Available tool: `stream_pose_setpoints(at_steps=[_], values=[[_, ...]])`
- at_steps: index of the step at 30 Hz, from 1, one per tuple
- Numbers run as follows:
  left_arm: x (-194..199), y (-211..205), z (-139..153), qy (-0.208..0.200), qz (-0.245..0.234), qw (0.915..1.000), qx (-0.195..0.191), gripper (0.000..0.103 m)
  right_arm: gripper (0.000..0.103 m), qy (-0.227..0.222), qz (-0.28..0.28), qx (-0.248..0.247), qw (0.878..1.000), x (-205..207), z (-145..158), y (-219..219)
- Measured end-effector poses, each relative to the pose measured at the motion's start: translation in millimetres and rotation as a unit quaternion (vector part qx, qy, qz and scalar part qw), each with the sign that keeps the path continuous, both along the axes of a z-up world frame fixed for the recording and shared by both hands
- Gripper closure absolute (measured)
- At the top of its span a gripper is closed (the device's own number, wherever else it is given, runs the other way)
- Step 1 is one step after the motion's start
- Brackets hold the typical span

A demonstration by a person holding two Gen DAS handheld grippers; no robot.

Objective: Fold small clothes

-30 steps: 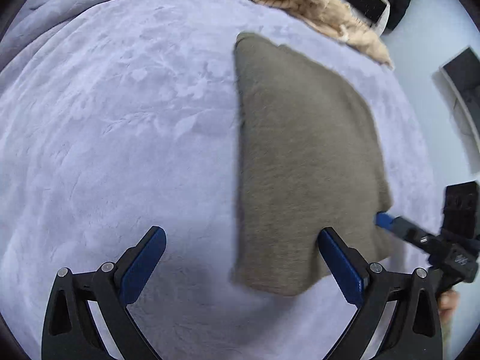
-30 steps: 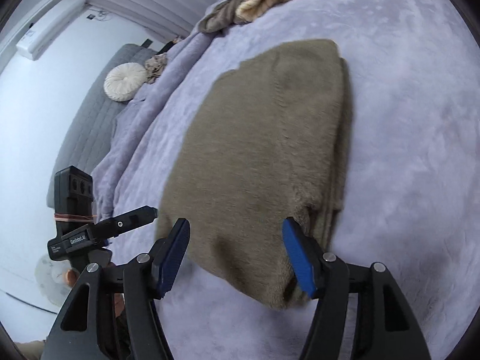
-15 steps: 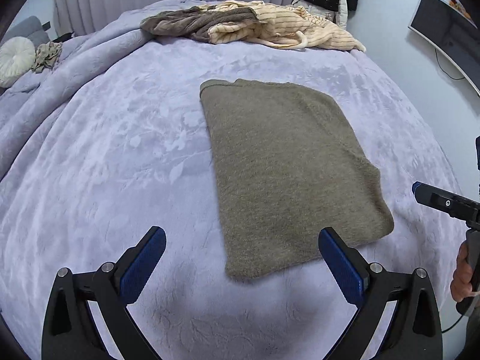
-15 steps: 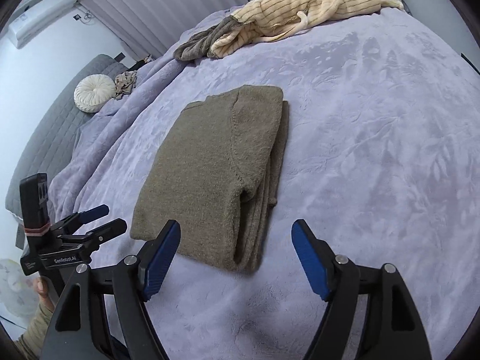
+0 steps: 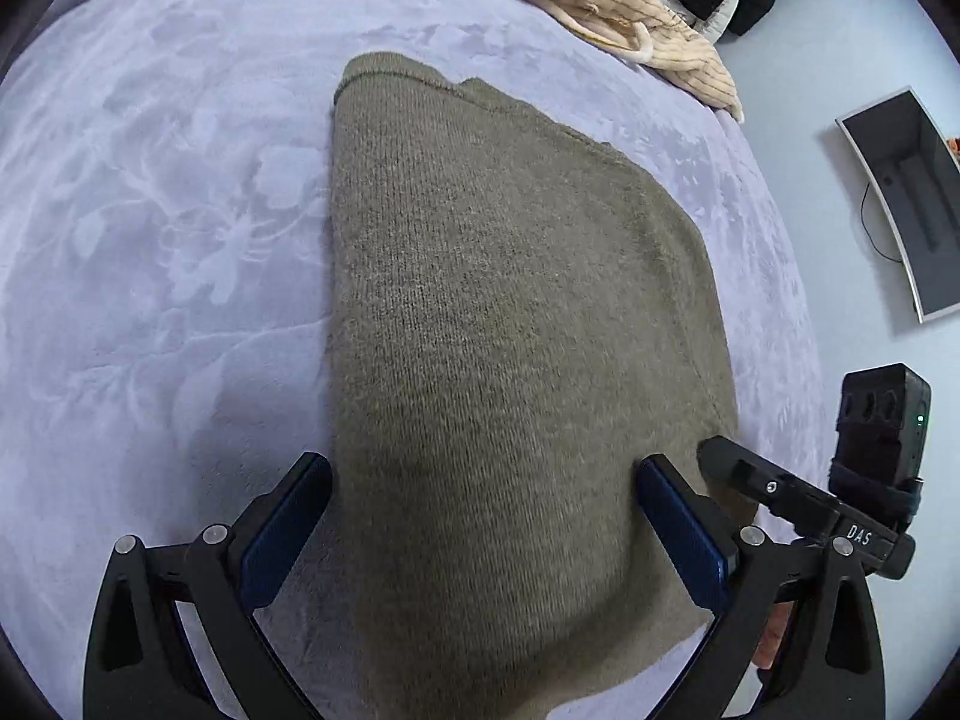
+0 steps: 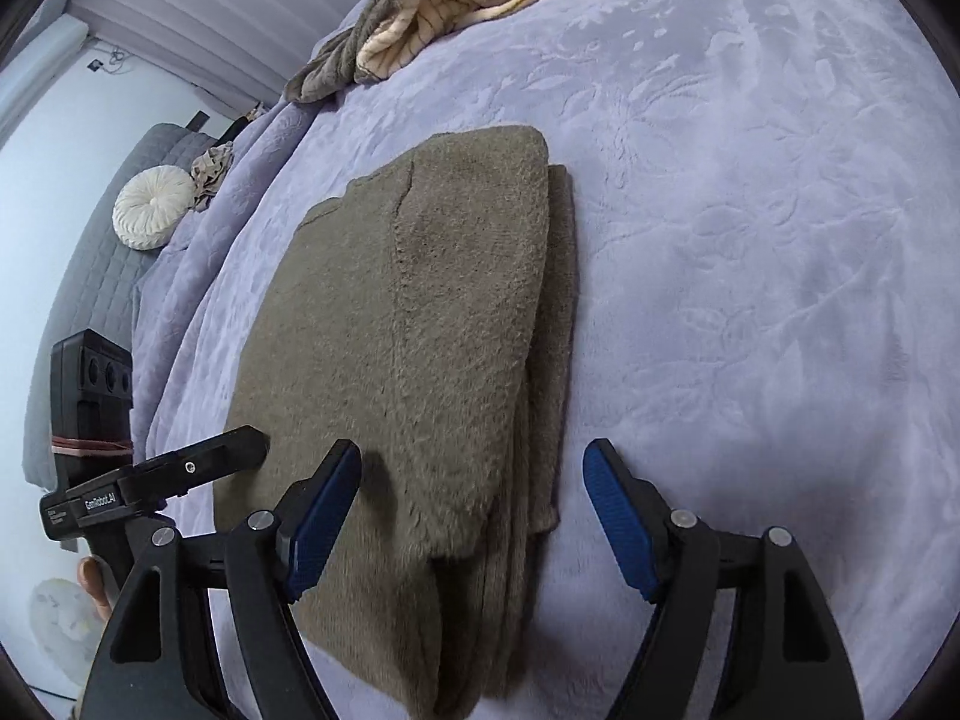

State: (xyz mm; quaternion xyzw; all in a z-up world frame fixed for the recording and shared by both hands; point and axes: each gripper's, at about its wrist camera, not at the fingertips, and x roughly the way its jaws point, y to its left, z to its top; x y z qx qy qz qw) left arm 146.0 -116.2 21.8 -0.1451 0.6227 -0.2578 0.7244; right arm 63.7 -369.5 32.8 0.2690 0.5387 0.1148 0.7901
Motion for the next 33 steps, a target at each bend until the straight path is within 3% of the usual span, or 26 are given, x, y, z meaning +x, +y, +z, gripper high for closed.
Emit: stream_pose_setpoints(at_steps=[5,7,9,13,19,33], values=[[8,-15,-17,0.016,-0.012,0.9998,-0.007,0.002,0.024,0.005,0.004,0.050,0.999,17,-24,6],[7,-21,-11,0.001,-0.019,0.9998,-0.002,0.017,0.035,0.001,0.015,0.053,0.998,22,-24,12],[6,-23,-6,-0.010,-0.026,0.9995,0.011,0.029,0.055,-0.003,0.022,0.041,0.999,24,-18,18],[-3,-21,11,-0.035,-0.036,0.9984,0.026,0.044,0.063,-0.024,0.041,-0.003,0.999,18,4,30],[-18,-24,30,-0.074,-0.046,0.9942,0.064,0.047,0.065,-0.052,0.049,-0.041,0.997,8,33,47],[-69,-5,59,-0.126,-0.047,0.9875,0.083,0.047,0.065,-0.086,0.079,-0.088,0.989,-37,70,84]])
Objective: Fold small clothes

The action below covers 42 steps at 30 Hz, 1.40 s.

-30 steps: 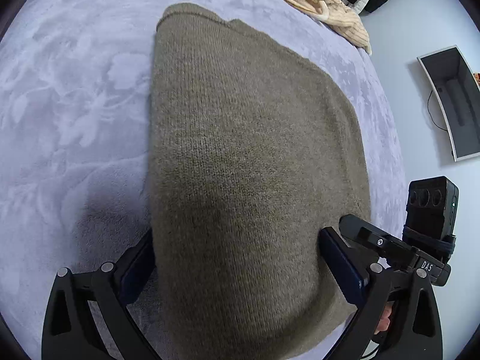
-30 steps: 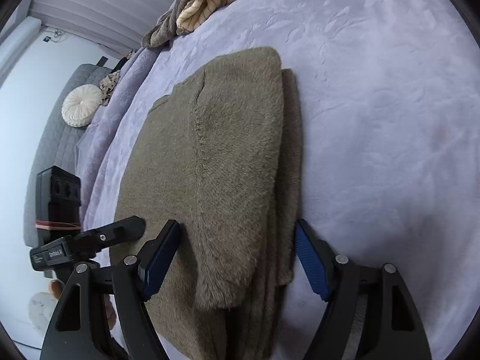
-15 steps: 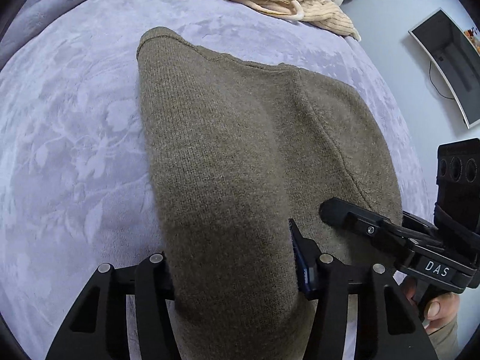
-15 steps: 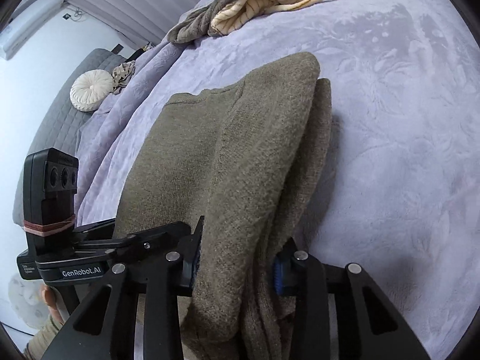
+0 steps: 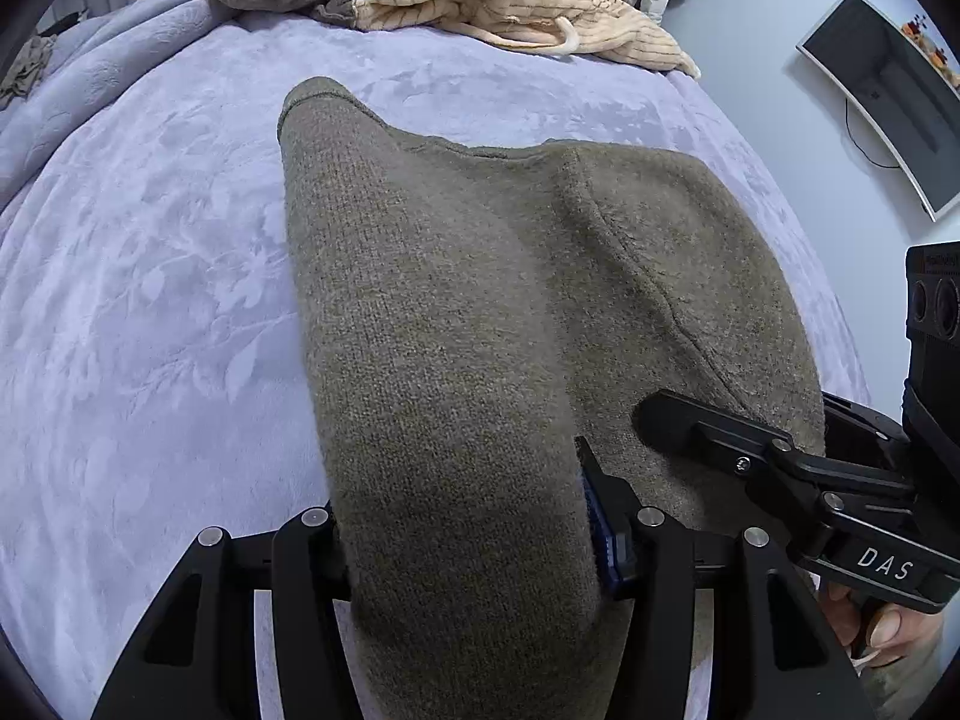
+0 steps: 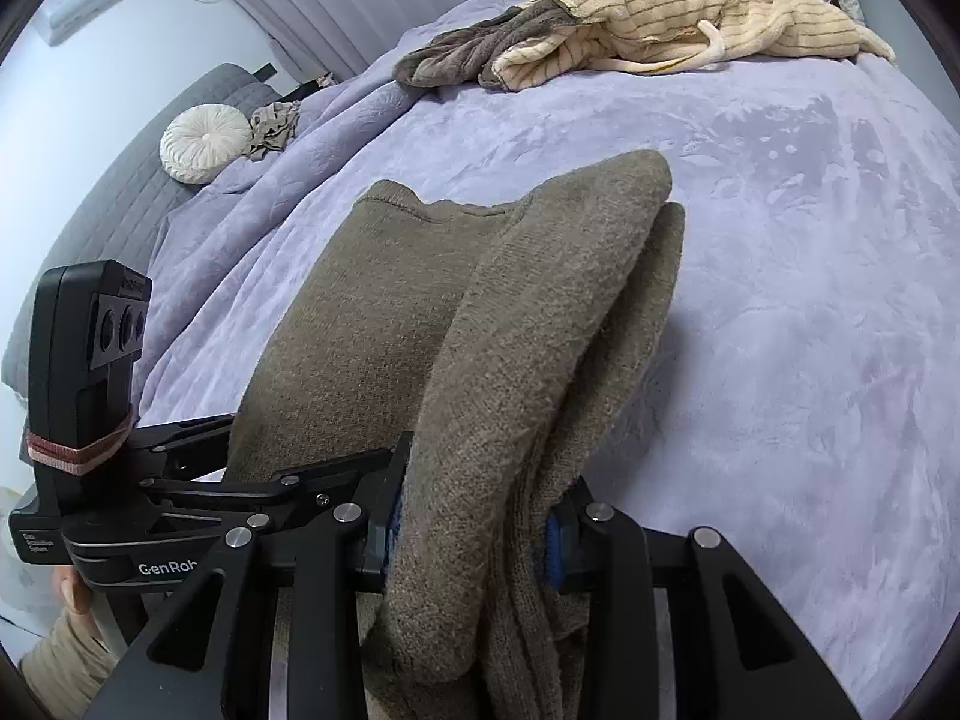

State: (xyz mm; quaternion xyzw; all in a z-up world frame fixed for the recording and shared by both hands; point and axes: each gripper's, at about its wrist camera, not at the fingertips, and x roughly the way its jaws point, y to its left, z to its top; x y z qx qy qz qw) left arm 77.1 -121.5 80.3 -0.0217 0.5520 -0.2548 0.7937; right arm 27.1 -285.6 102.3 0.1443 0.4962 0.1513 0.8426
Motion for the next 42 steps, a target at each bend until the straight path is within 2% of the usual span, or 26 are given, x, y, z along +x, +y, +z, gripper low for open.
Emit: stream_pose_setpoints(at_steps=[8,28,42], values=[[-34,20,9,-0.013,0.006,0.9999,0.004,0.047,0.065,-0.014,0.015,-0.007,1.000,-33,10,24],[-113,62,3,-0.041,0.017,0.9986,0.030,0.047,0.065,-0.022,0.045,-0.017,0.999,-105,5,74],[-142,79,-3,-0.046,0.022,0.9982,0.030,0.047,0.066,-0.026,0.058,-0.027,0.998,-134,0,91]])
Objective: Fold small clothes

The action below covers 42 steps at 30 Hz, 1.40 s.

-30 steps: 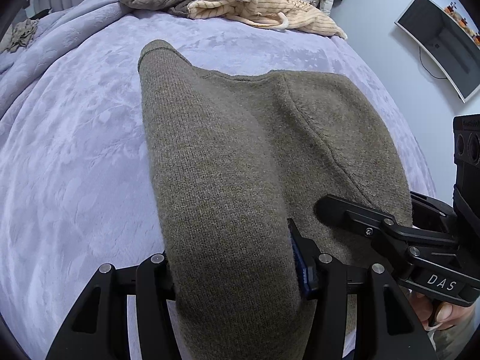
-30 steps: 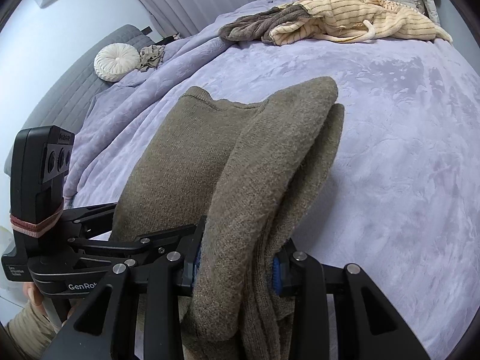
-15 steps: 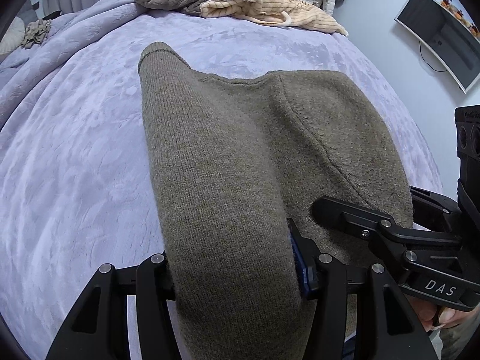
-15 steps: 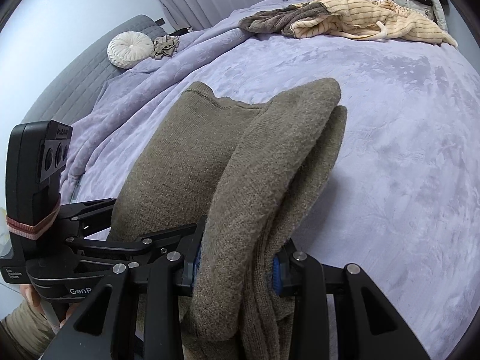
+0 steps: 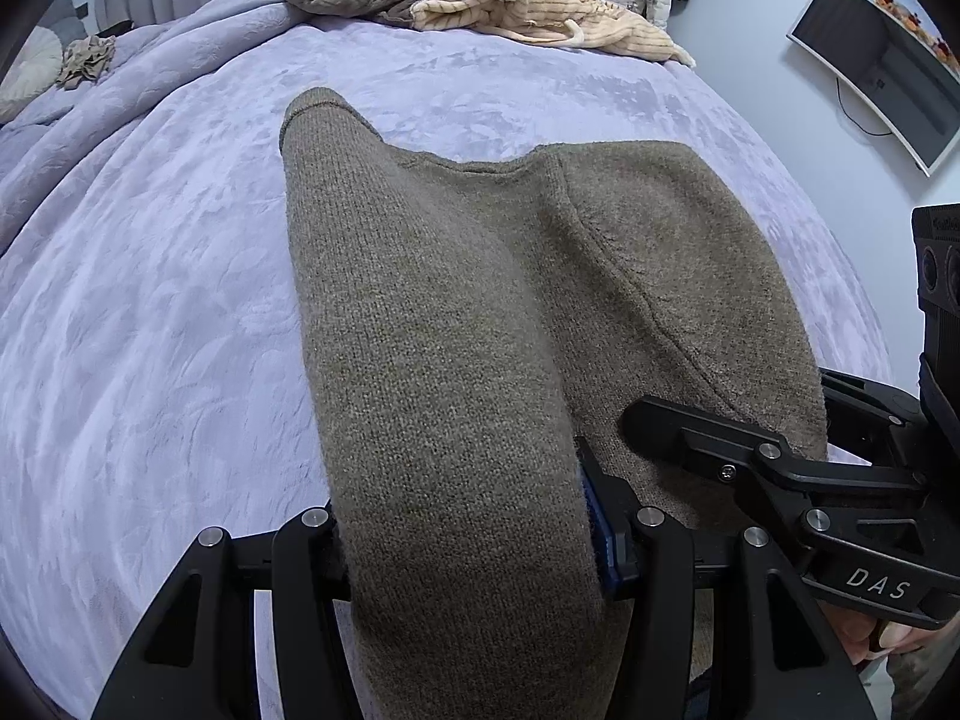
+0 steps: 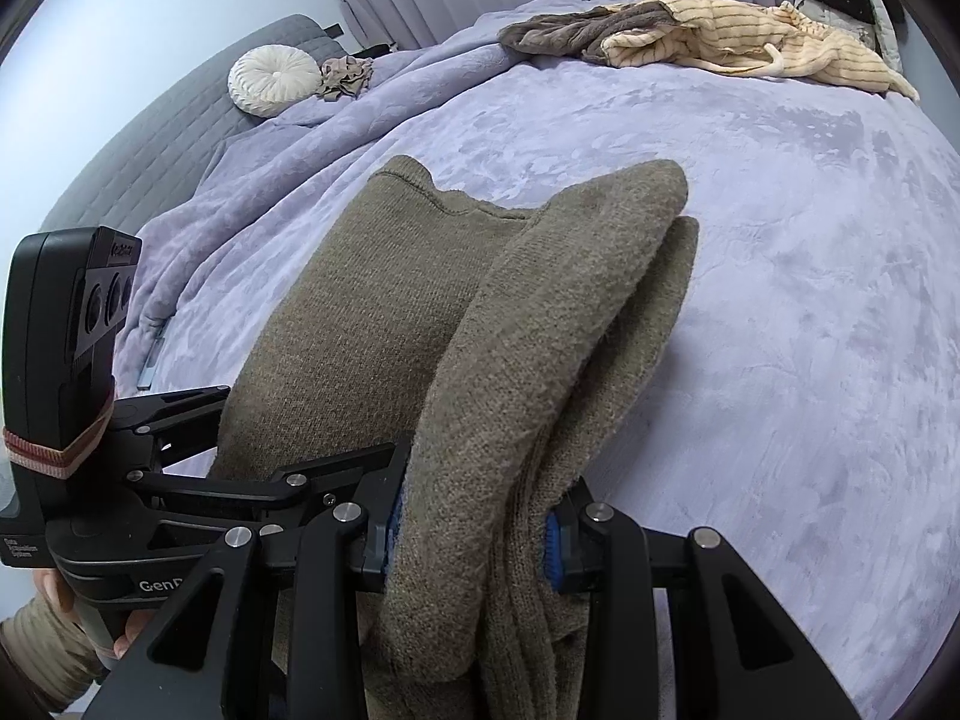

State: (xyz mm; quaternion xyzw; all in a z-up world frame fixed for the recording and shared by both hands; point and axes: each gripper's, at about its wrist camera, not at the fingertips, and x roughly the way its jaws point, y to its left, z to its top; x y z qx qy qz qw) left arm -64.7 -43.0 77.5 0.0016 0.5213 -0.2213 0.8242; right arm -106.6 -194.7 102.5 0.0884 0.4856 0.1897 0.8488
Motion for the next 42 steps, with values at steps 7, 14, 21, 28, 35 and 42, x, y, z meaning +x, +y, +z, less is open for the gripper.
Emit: stream_pose_setpoints(at_steps=[7,14,21,28,35,42], values=[[-8,5,-4,0.000,0.002,1.0000,-0.002,0.047,0.066,0.000,0.009,0.002,1.000,-3,-3,2],[-8,11,-16,0.008,0.004,0.9999,-0.011,0.047,0.066,0.008,0.008,0.016,1.000,0,-14,-3],[-8,17,-30,0.015,0.004,0.9995,-0.027,0.045,0.066,0.027,-0.001,0.041,0.999,-1,-33,-14],[-9,24,-41,0.015,0.011,0.9985,-0.052,0.036,0.065,0.048,-0.009,0.085,0.995,3,-51,-28],[-15,48,-29,0.013,0.057,0.9974,-0.043,0.011,0.044,0.059,-0.042,0.114,0.991,1,-55,-50],[-2,38,-4,-0.020,0.073,0.9966,0.034,0.011,0.040,-0.057,0.025,0.067,0.996,-2,8,-34]])
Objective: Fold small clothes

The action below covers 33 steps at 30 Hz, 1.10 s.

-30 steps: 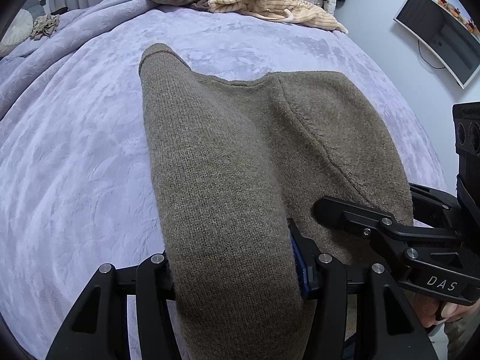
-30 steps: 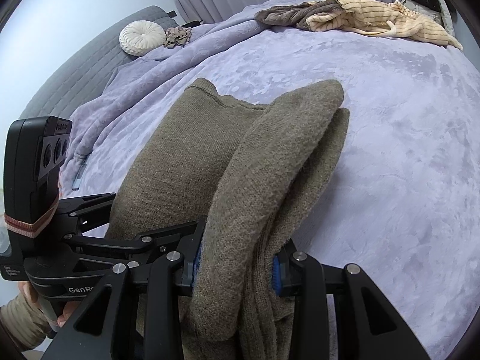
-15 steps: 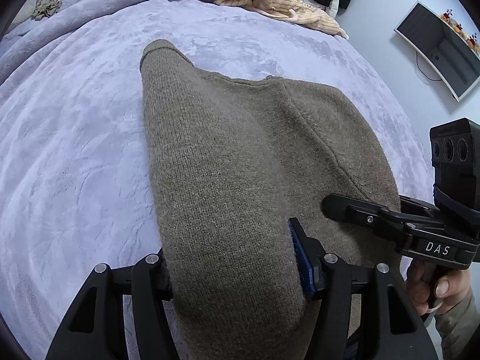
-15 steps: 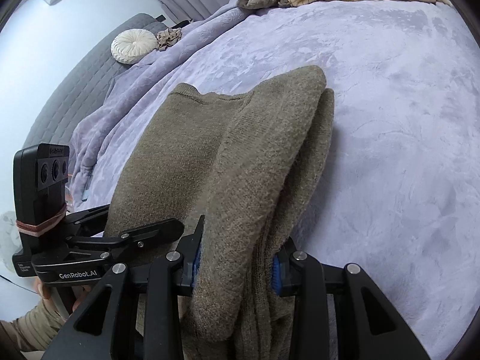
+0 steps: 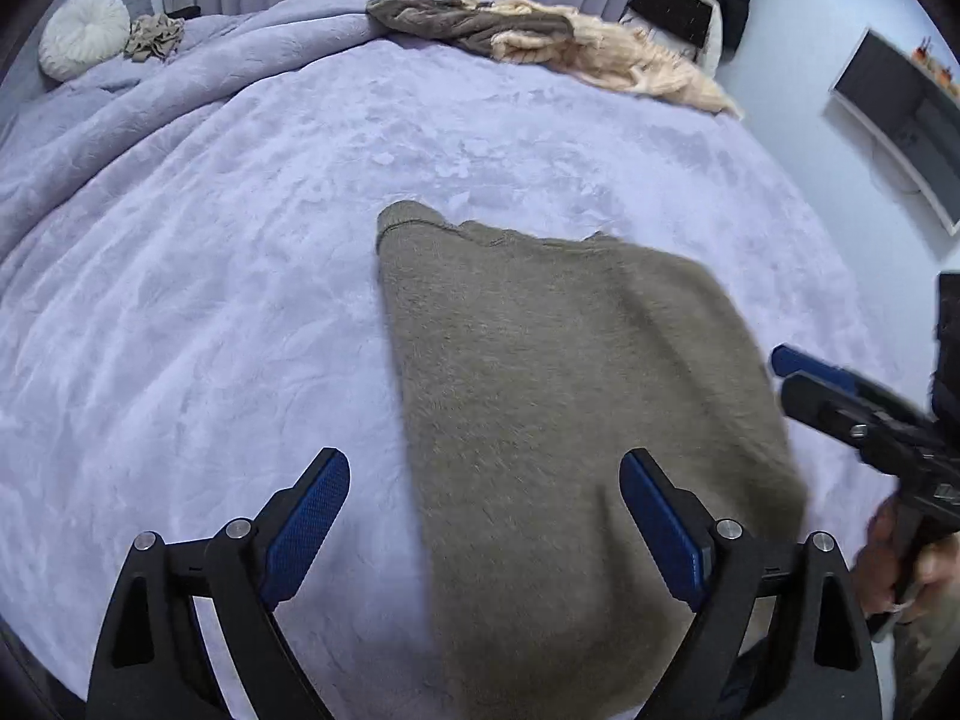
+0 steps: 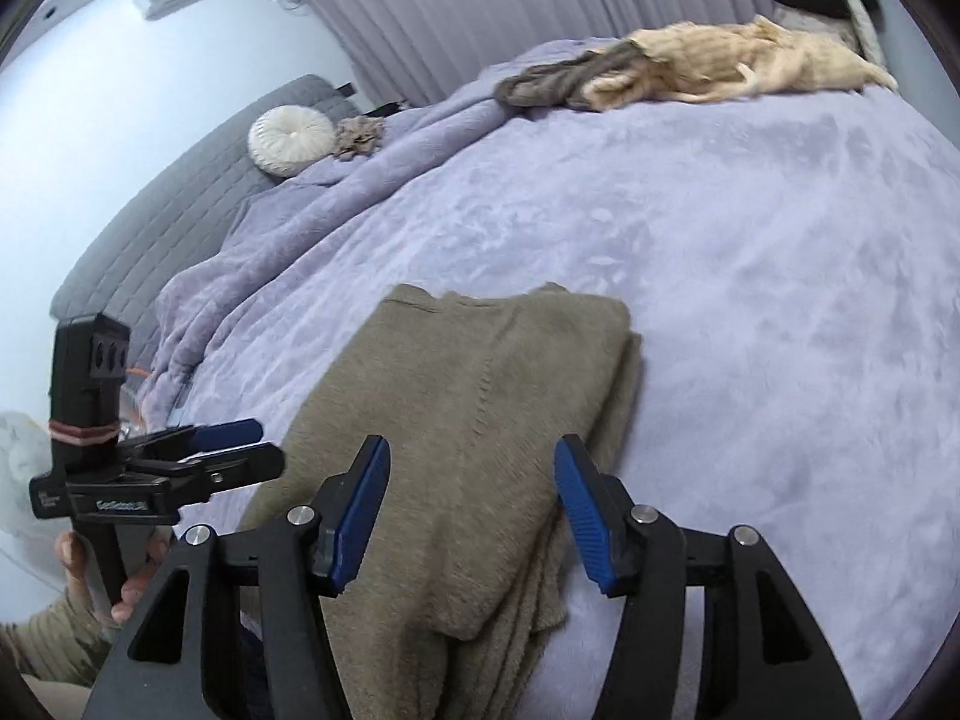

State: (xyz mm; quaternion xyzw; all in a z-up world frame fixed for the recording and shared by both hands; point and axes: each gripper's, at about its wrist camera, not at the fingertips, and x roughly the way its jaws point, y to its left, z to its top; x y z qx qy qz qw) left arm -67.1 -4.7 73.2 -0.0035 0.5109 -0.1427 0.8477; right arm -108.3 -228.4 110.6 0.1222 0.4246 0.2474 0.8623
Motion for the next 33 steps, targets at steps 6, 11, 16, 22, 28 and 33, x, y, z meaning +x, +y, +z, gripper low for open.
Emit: stream_pose_setpoints(at_steps=[6,11,16,22,28,33], values=[[50,-9,-36,0.036,0.012,0.9981,0.050,0.009,0.041,0.090,0.002,0.011,0.996,62,-50,-2],[55,5,-47,0.066,0.025,0.9975,0.010,0.001,0.042,0.119,-0.038,0.064,0.990,72,-64,-28],[13,-4,-10,0.015,0.001,0.9994,0.033,0.001,0.041,0.066,0.025,0.095,0.993,11,-15,-16],[-17,-12,-1,-0.004,-0.005,0.9971,0.076,0.001,0.040,0.071,0.121,0.109,0.984,-53,-13,17],[-21,-13,-8,0.000,-0.005,0.9971,0.076,0.001,0.043,0.099,0.083,0.097,0.987,-49,-54,5],[-23,-13,-12,0.001,-0.003,0.9968,0.080,0.001,0.044,0.103,0.065,0.110,0.986,-53,-61,-5]])
